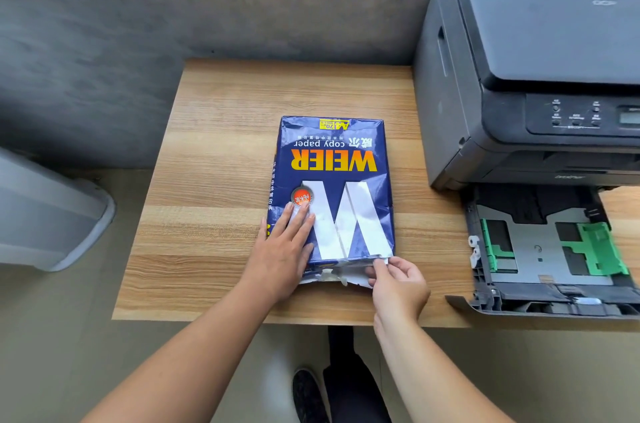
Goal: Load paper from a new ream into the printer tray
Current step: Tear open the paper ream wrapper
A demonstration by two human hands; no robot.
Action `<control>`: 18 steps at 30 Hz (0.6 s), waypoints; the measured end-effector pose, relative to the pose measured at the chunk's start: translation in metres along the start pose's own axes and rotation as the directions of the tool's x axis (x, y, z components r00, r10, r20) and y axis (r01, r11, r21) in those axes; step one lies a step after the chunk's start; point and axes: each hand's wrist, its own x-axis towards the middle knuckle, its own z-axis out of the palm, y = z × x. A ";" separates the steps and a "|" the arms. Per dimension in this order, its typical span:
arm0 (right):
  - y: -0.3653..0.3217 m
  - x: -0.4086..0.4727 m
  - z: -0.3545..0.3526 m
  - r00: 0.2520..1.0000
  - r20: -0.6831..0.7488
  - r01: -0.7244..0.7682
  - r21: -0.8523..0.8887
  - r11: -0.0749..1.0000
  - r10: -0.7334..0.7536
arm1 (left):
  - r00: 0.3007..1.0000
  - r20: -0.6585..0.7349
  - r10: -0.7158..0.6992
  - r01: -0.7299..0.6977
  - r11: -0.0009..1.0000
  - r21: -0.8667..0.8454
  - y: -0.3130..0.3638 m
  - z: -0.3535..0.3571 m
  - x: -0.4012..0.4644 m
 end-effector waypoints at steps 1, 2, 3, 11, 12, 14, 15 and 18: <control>-0.002 0.002 0.000 0.998 0.007 -0.070 0.061 0.996 0.069 | 1.000 0.000 0.002 -0.002 1.000 -0.004 0.000 -0.001 0.000; -0.003 0.004 0.000 0.993 0.029 -0.120 0.111 0.987 0.117 | 1.000 -0.004 0.003 -0.003 1.000 -0.007 0.000 -0.001 0.000; -0.004 0.004 -0.002 0.987 0.066 -0.157 0.150 0.976 0.148 | 1.000 -0.006 0.003 -0.003 1.000 -0.009 0.000 -0.002 -0.001; 0.005 0.004 -0.041 0.863 0.446 -0.372 0.245 0.895 0.236 | 1.000 0.001 0.014 -0.014 1.000 -0.028 -0.003 -0.005 0.001; 0.008 0.004 -0.047 0.854 0.460 -0.378 0.228 0.897 0.243 | 1.000 -0.005 0.016 -0.016 0.999 -0.037 -0.003 -0.004 0.000; 0.013 0.003 -0.059 0.832 0.489 -0.396 0.198 0.896 0.260 | 1.000 -0.012 0.017 -0.017 0.999 -0.036 -0.004 -0.003 0.000; 0.014 0.003 -0.063 0.826 0.500 -0.394 0.180 0.901 0.261 | 1.000 -0.015 0.015 -0.015 0.999 -0.031 -0.004 -0.002 0.001; 0.016 0.007 -0.065 0.835 0.504 -0.313 0.110 0.944 0.218 | 0.999 -0.031 0.006 -0.007 1.000 -0.021 -0.003 0.000 0.000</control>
